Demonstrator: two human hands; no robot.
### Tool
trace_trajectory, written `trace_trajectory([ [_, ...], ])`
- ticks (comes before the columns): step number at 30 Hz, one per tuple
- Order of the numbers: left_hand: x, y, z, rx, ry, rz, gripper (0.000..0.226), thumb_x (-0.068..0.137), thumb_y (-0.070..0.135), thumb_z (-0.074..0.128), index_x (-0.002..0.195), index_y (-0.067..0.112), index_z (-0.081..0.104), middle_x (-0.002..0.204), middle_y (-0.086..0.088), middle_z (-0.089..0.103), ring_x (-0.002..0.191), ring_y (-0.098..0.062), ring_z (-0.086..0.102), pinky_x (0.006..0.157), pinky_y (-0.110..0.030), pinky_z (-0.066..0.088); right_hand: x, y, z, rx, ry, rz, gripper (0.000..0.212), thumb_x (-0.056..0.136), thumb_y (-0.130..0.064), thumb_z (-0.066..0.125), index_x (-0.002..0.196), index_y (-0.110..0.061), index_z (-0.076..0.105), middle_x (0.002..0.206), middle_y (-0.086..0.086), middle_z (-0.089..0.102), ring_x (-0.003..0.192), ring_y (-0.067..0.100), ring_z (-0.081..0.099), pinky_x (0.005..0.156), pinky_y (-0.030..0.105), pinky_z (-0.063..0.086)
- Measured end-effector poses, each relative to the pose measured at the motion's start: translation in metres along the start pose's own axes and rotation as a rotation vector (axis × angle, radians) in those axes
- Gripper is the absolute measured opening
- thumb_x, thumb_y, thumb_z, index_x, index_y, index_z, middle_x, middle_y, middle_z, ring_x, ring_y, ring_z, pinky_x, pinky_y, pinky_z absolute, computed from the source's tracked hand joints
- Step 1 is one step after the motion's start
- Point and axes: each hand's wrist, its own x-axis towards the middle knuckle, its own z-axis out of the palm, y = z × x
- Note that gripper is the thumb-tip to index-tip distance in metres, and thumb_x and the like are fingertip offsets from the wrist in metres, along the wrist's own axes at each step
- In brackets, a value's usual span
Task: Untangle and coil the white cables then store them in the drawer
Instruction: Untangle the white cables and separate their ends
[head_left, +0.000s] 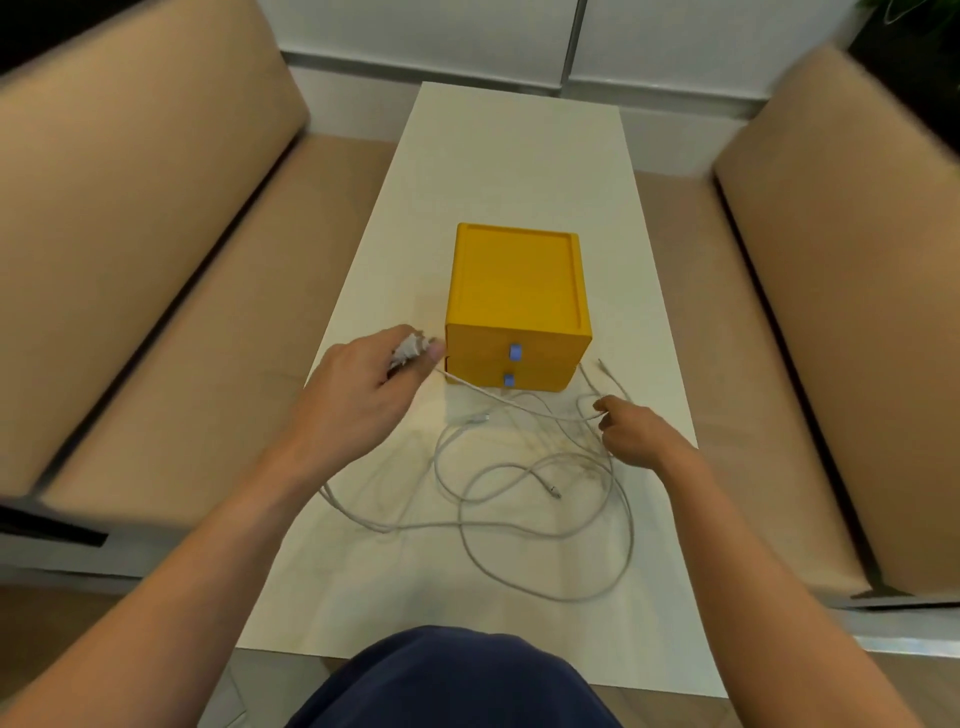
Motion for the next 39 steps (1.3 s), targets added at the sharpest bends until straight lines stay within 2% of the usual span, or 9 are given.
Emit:
trace_trajectory([
  [4, 0.003, 0.01, -0.012, -0.125, 0.168, -0.086, 0.055, 0.103, 0.047, 0.05, 0.074, 0.0, 0.052, 0.054, 0.01, 0.038, 0.05, -0.007, 0.036, 0.049, -0.022, 0.029, -0.006, -0.006, -0.003, -0.005, 0.008, -0.04, 0.09, 0.094, 0.0, 0.045, 0.164, -0.027, -0.005, 0.142, 0.011, 0.06, 0.124, 0.032, 0.06, 0.098, 0.039, 0.046],
  [7, 0.005, 0.01, -0.024, -0.187, 0.231, -0.122, 0.059, 0.102, 0.054, 0.049, 0.066, 0.011, 0.031, 0.055, 0.014, 0.027, 0.049, -0.007, 0.025, 0.046, -0.024, 0.02, -0.004, -0.007, -0.002, -0.077, 0.068, -0.013, 0.092, 0.101, -0.019, 0.046, 0.159, -0.027, -0.024, 0.101, 0.015, 0.069, 0.088, 0.033, 0.067, 0.085, 0.045, 0.055],
  [9, 0.005, 0.009, -0.03, -0.227, 0.243, -0.129, 0.062, 0.102, 0.057, 0.048, 0.066, 0.012, 0.026, 0.059, 0.003, 0.027, 0.054, -0.011, 0.024, 0.051, -0.031, 0.021, -0.013, -0.016, -0.005, -0.188, 0.081, 0.038, 0.087, 0.102, -0.026, 0.047, 0.161, -0.019, -0.016, 0.1, 0.013, 0.064, 0.086, 0.032, 0.065, 0.08, 0.043, 0.054],
  [13, 0.002, 0.005, -0.033, -0.322, 0.209, -0.156, 0.067, 0.101, 0.062, 0.049, 0.065, 0.009, 0.027, 0.062, -0.007, 0.028, 0.059, -0.022, 0.024, 0.056, -0.039, 0.023, -0.044, -0.051, -0.005, -0.305, 0.213, -0.055, 0.032, 0.101, -0.033, 0.048, 0.128, -0.018, 0.054, 0.121, 0.014, 0.065, 0.107, 0.037, 0.064, 0.08, 0.039, 0.048],
  [16, -0.004, 0.003, -0.028, -0.368, 0.154, -0.15, 0.062, 0.1, 0.064, 0.048, 0.064, 0.019, 0.026, 0.057, -0.001, 0.027, 0.057, -0.021, 0.023, 0.054, -0.037, 0.023, -0.05, -0.091, 0.019, -0.098, 0.113, -0.233, 0.023, 0.097, -0.048, 0.054, 0.096, -0.027, 0.062, 0.104, 0.005, 0.069, 0.097, 0.029, 0.065, 0.076, 0.036, 0.05],
  [20, -0.011, 0.004, -0.022, -0.371, 0.116, -0.156, 0.055, 0.099, 0.059, 0.047, 0.064, 0.022, 0.027, 0.053, 0.01, 0.029, 0.052, -0.011, 0.026, 0.048, -0.028, 0.024, -0.027, -0.136, 0.07, 0.089, 0.09, -0.232, 0.05, 0.095, -0.064, 0.051, 0.067, -0.023, 0.054, 0.075, 0.0, 0.062, 0.079, 0.028, 0.063, 0.062, 0.033, 0.042],
  [25, -0.022, 0.002, -0.014, -0.309, 0.08, -0.168, 0.053, 0.103, 0.048, 0.048, 0.063, 0.022, 0.025, 0.05, 0.015, 0.026, 0.046, -0.005, 0.024, 0.046, -0.019, 0.022, -0.004, -0.154, 0.114, 0.12, 0.153, -0.059, 0.049, 0.089, -0.069, 0.054, 0.094, -0.022, 0.065, 0.101, 0.004, 0.067, 0.096, 0.033, 0.065, 0.073, 0.035, 0.045],
  [30, -0.026, -0.011, -0.015, -0.338, 0.123, -0.183, 0.05, 0.098, 0.045, 0.058, 0.067, 0.022, 0.026, 0.062, 0.012, 0.022, 0.055, -0.007, 0.022, 0.052, -0.024, 0.02, -0.008, -0.148, 0.114, 0.203, 0.135, -0.06, 0.018, 0.091, -0.031, 0.055, 0.094, -0.016, 0.065, 0.098, 0.007, 0.068, 0.087, 0.03, 0.062, 0.072, 0.034, 0.048],
  [39, -0.021, -0.031, -0.002, -0.515, -0.019, -0.327, 0.043, 0.103, 0.056, 0.048, 0.082, 0.018, 0.051, 0.059, 0.012, 0.031, 0.052, -0.01, 0.025, 0.048, -0.026, 0.024, -0.092, -0.143, 0.08, 1.039, 0.137, -0.095, 0.017, 0.104, -0.022, 0.049, 0.112, -0.024, 0.064, 0.077, 0.008, 0.062, 0.059, 0.016, 0.063, 0.06, 0.034, 0.05],
])
